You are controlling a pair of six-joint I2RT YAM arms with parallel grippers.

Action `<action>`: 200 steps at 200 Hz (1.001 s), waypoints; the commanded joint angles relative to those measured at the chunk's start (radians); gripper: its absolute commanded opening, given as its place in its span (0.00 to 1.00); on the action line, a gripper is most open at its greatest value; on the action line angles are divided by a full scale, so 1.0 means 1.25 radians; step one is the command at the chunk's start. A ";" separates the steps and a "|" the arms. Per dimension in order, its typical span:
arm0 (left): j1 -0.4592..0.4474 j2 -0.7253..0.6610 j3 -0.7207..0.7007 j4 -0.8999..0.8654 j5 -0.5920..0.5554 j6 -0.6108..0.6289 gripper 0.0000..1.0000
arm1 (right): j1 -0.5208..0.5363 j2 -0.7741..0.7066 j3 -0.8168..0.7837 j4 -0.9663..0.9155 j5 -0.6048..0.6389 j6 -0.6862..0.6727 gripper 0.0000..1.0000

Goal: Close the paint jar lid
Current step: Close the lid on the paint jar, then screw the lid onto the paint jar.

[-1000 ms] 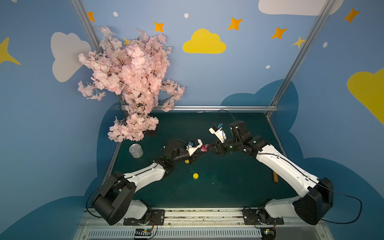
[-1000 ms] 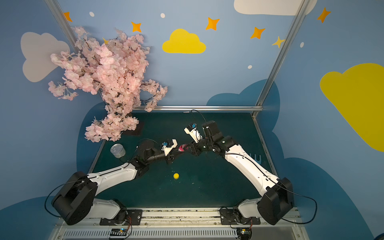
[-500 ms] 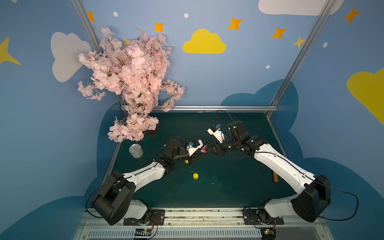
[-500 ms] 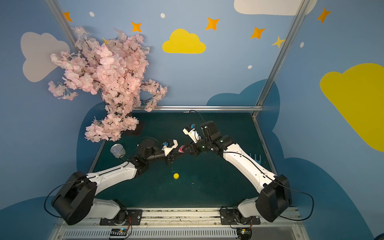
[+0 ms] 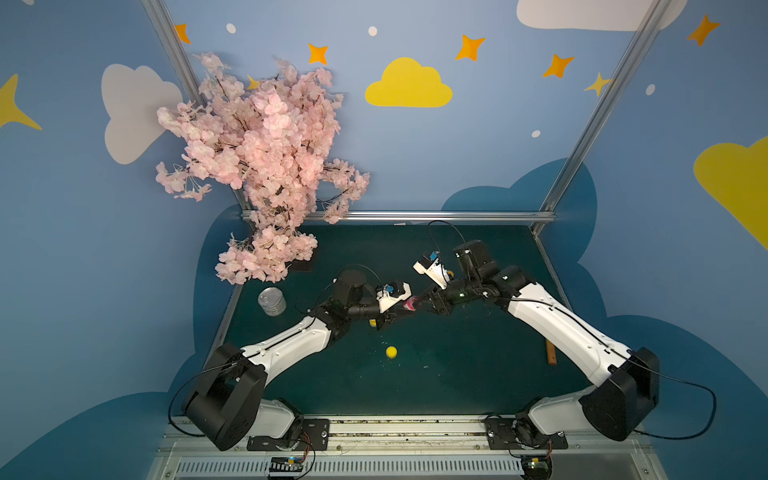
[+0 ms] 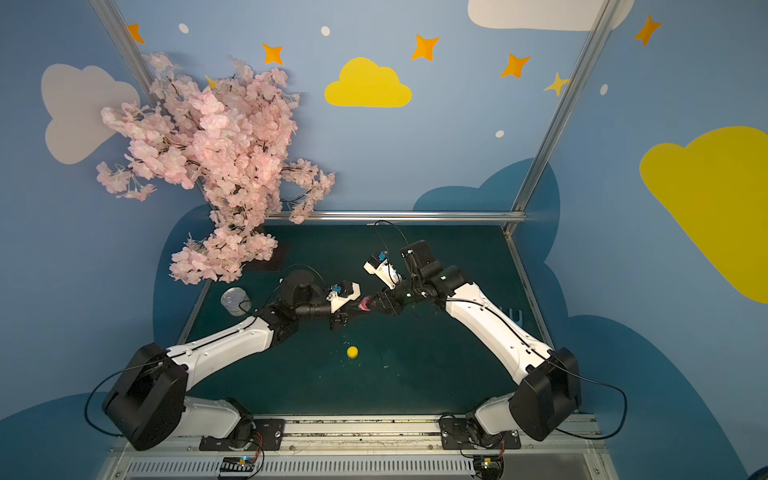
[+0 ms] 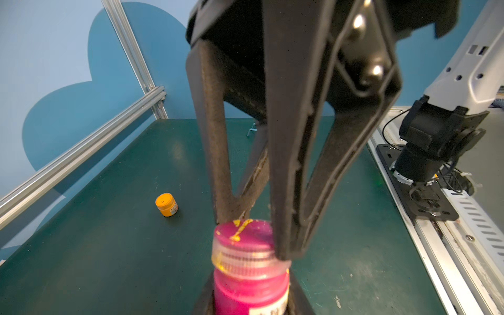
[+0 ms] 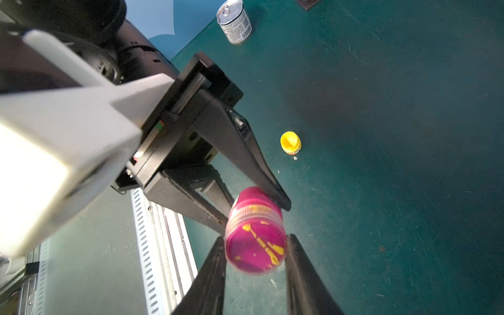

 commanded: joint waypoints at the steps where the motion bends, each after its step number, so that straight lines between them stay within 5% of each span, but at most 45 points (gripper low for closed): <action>1: -0.011 -0.019 0.046 -0.036 0.067 0.033 0.31 | 0.014 0.011 0.018 -0.033 -0.035 -0.044 0.31; 200: -0.012 -0.022 0.064 -0.121 0.032 0.087 0.31 | -0.001 -0.030 0.028 -0.051 -0.004 -0.059 0.27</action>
